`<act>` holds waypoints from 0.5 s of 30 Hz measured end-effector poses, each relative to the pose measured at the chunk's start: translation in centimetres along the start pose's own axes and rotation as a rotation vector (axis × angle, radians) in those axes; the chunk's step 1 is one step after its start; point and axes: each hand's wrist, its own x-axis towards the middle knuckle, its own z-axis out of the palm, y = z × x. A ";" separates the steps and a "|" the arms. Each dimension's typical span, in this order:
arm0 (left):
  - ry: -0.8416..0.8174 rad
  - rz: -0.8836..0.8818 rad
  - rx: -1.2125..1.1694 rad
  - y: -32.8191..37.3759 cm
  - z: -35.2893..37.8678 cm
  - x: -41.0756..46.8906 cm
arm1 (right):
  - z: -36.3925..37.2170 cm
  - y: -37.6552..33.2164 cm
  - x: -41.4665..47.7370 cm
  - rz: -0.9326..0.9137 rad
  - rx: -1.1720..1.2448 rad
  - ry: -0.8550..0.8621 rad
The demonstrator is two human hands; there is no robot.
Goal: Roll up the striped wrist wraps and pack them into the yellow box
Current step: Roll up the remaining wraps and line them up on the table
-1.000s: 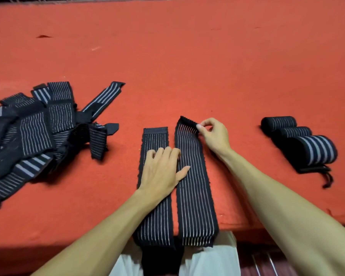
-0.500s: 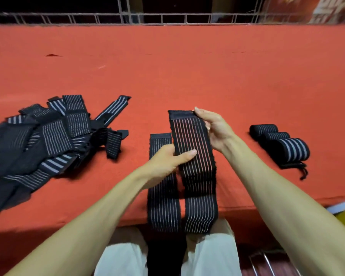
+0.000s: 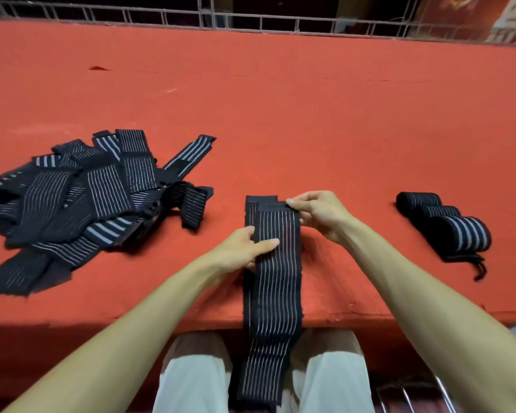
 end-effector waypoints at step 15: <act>0.593 0.222 0.280 -1.4 -5.4 12.1 | 1.3 3.4 9.0 -0.192 -0.359 0.182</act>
